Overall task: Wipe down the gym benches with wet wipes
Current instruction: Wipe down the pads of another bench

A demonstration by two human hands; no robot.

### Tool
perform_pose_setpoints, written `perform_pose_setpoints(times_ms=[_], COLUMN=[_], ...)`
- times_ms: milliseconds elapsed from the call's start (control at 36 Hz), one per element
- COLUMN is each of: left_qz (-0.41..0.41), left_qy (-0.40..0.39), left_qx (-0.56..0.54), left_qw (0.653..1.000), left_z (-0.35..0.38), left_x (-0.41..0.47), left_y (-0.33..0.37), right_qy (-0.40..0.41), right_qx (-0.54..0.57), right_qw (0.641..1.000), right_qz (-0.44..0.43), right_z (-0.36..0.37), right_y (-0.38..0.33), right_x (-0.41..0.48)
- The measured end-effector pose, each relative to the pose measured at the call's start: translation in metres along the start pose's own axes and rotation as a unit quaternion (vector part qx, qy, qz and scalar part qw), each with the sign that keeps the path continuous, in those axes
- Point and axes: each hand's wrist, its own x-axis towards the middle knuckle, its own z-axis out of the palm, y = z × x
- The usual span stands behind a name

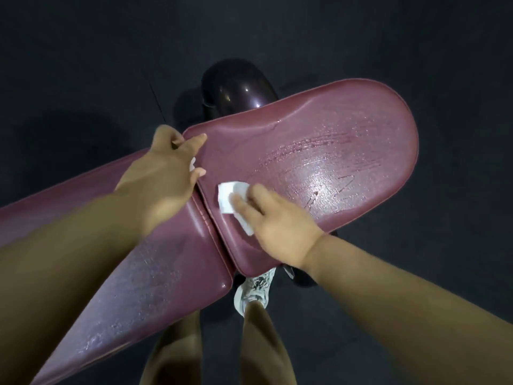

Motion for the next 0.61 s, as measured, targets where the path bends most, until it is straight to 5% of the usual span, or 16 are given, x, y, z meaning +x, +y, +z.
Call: perform_pose_setpoints(times_ms=[56, 111, 222, 278, 333, 444, 556, 611], left_qz=[-0.002, -0.012, -0.038, -0.040, -0.047, -0.049, -0.047, -0.033], left_qy=[0.001, -0.016, -0.057, -0.048, -0.036, -0.018, -0.024, -0.025], left_qx=[0.000, -0.005, -0.054, -0.045, -0.034, -0.038, -0.063, -0.066], left_qw=[1.000, 1.000, 0.996, 0.997, 0.998, 0.998, 0.997, 0.997], left_z=[-0.002, -0.005, -0.010, -0.011, -0.010, -0.009, -0.009, -0.009], left_x=[0.006, 0.010, 0.010, 0.010, 0.011, 0.011, 0.008, 0.006], left_y=[-0.007, -0.013, -0.017, -0.016, -0.016, -0.018, -0.024, -0.025], right_qy=[0.007, 0.059, 0.231, 0.232, 0.214, 0.104, 0.040, 0.043], right_qx=[-0.004, -0.022, 0.039, 0.017, 0.001, 0.020, -0.012, -0.011], right_qw=[0.999, 0.985, 0.899, 0.877, 0.897, 0.979, 0.998, 0.996], right_qz=[0.031, 0.161, 0.370, 0.420, 0.387, 0.173, 0.039, 0.076], right_z=[-0.014, -0.027, -0.052, -0.051, -0.041, -0.018, -0.025, -0.035], right_y=[0.021, 0.053, 0.088, 0.080, 0.058, 0.007, 0.006, 0.028], right_x=[0.006, 0.019, 0.056, 0.075, 0.087, 0.089, 0.080, 0.078])
